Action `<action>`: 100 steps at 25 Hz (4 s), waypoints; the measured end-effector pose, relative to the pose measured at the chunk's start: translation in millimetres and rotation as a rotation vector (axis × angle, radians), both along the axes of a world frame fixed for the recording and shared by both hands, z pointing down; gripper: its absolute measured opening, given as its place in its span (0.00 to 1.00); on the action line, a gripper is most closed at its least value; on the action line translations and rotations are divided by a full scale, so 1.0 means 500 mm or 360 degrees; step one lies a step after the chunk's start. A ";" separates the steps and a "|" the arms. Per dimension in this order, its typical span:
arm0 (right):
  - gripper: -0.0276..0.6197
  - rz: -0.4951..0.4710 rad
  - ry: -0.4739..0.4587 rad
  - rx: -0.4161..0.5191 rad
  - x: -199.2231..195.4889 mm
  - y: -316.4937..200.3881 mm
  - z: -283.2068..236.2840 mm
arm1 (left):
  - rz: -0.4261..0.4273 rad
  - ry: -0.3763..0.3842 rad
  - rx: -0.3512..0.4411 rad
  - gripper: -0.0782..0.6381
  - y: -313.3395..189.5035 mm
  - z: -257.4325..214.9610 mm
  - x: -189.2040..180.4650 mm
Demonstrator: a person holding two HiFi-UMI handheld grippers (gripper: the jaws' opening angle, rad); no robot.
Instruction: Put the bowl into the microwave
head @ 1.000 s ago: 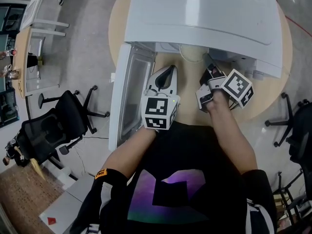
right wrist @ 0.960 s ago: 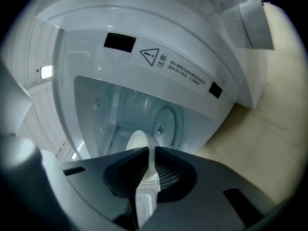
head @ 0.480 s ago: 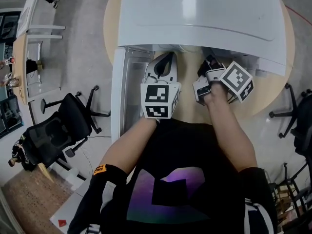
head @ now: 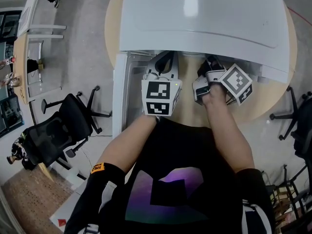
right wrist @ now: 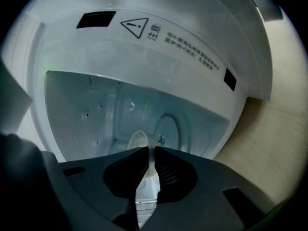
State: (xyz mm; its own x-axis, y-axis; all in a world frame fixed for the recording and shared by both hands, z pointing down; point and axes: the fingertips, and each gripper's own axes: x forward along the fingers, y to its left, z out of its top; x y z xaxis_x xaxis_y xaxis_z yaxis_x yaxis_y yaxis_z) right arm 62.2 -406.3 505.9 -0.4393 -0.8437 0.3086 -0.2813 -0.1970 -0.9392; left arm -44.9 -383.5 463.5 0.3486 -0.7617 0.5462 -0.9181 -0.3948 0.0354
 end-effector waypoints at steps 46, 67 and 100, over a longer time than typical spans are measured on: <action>0.13 0.0176 0.0326 0.0065 0.004 -0.061 0.024 | -0.0035 0.0027 0.0012 0.18 -0.030 -0.002 -0.007; 0.12 -0.0443 0.1050 0.0641 -0.028 0.142 -0.129 | -0.0209 0.0157 0.0095 0.18 0.118 -0.065 -0.021; 0.12 -0.0903 0.1391 0.1085 -0.007 0.371 -0.182 | -0.0106 0.0295 0.0072 0.18 0.387 -0.111 0.047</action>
State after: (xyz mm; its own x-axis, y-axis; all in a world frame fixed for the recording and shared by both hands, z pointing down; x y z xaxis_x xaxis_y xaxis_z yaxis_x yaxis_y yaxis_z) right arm 58.8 -221.0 414.8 -0.6621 -0.7047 0.2548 -0.7489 0.6105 -0.2577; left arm -21.2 -190.1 407.9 0.3880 -0.8089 0.4418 -0.9217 -0.3383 0.1900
